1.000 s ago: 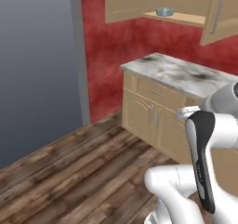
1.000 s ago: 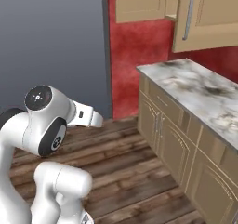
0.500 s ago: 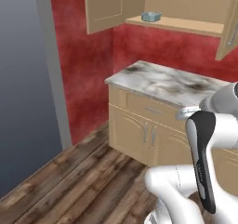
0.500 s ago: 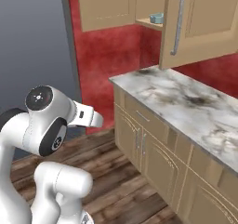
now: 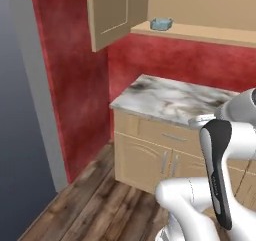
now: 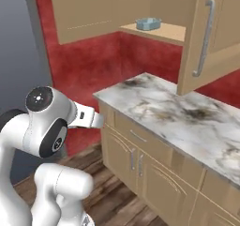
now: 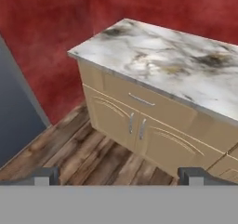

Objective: Retrieve the tupperware and aluminum foil from the cabinet and place them on the dining counter near the plate with potato and onion to prepare for storing leftovers.

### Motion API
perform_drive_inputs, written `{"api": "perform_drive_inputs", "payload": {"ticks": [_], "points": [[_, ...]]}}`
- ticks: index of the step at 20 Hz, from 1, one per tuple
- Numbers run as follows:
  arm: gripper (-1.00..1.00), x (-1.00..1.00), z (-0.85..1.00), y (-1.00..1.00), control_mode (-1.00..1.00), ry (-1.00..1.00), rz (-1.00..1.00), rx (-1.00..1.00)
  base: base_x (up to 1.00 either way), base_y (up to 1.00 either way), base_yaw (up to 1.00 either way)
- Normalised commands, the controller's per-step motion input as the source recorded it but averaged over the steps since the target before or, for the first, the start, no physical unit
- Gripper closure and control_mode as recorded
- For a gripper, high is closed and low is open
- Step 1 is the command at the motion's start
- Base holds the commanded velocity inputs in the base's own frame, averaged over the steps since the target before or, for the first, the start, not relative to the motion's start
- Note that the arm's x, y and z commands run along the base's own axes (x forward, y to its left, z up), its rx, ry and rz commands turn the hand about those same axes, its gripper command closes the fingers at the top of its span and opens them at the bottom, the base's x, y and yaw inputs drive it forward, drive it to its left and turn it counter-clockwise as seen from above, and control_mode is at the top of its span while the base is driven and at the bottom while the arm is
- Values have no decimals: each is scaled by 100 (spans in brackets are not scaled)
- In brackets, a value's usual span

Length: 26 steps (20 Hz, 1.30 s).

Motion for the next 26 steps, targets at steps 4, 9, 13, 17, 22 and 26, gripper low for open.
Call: {"api": "perform_drive_inputs", "payload": {"ticks": [4,9,13,17,22,26], "points": [[-100,0,0,0,100,0,0,0,92,36,-38],[-100,0,0,0,100,0,0,0,87,43,-39],[-100,0,0,0,100,0,0,0,87,39,-38],[-100,0,0,0,100,0,0,0,86,23,-38],[-100,0,0,0,100,0,0,0,84,2,-38],[-100,0,0,0,100,0,0,0,54,0,-26]]}}
